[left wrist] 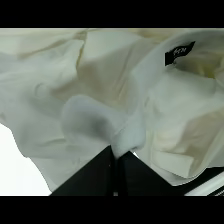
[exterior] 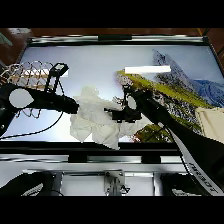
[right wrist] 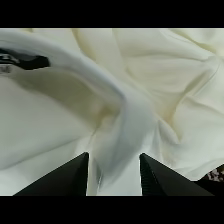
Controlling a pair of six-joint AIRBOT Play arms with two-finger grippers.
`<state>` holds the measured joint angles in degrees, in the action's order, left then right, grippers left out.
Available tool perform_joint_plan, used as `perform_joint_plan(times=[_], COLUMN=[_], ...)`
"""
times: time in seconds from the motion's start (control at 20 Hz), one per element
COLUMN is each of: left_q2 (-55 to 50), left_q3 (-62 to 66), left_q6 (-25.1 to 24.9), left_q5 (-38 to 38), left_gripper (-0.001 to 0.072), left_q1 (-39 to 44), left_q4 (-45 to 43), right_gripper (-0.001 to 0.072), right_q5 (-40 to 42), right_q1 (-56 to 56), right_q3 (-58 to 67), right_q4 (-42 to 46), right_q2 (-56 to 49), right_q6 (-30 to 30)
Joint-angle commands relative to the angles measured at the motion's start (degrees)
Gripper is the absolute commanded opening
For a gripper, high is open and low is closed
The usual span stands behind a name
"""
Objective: Fold the shirts.
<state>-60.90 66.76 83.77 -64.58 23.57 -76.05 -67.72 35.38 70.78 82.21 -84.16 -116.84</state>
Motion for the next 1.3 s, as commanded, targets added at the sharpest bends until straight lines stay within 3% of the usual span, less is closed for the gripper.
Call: perform_joint_plan(times=[0.0,0.05,0.1,0.15,0.3,0.45,0.65,0.8,0.95,1.15,1.25], left_q2=[0.8,0.8,0.8,0.8,0.7,0.7,0.8,0.9,3.6,4.2,3.6], left_q3=[0.0,0.0,0.0,0.2,4.2,16.7,39.9,52.5,52.9,46.3,40.5], left_q6=[-0.1,-0.1,-0.1,-0.2,-1.6,-1.6,4.8,6.1,5.9,5.9,5.9], left_q5=[0.1,0.1,0.1,0.6,2.6,2.8,7.6,10.6,10.1,-8.5,-14.0], left_gripper=[0.0054,0.0054,0.0054,0.0054,0.0052,0.0053,0.0055,0.0055,0.0055,0.0055,0.0055], left_q1=[0.0,0.0,0.0,0.0,0.0,0.0,0.0,0.0,0.0,0.0,0.0], left_q4=[0.0,0.0,-0.1,-0.7,-9.4,-14.2,-14.0,-14.0,-14.1,-15.5,-15.5], right_gripper=[0.0436,0.0307,0.0099,0.0076,0.0075,0.0075,0.0075,0.0075,0.0075,0.0075,0.0075], right_q5=[-2.0,-2.4,-3.1,-4.4,-9.0,-4.9,10.7,14.3,11.3,-3.9,-12.6], right_q1=[-0.3,-0.3,-0.5,-0.9,-1.4,-1.4,-1.4,-1.2,-1.2,-1.2,-1.2], right_q3=[0.0,0.0,0.1,1.0,8.0,22.0,41.1,46.4,46.4,45.4,43.6], right_q4=[-1.4,-1.2,-0.5,0.4,10.3,20.9,21.5,15.8,9.0,6.8,6.8], right_q2=[-3.3,-3.5,-3.3,-3.0,0.4,6.6,13.0,16.7,19.3,18.6,16.3], right_q6=[0.5,0.6,0.9,2.4,6.5,9.4,12.4,12.4,12.6,11.9,10.8])
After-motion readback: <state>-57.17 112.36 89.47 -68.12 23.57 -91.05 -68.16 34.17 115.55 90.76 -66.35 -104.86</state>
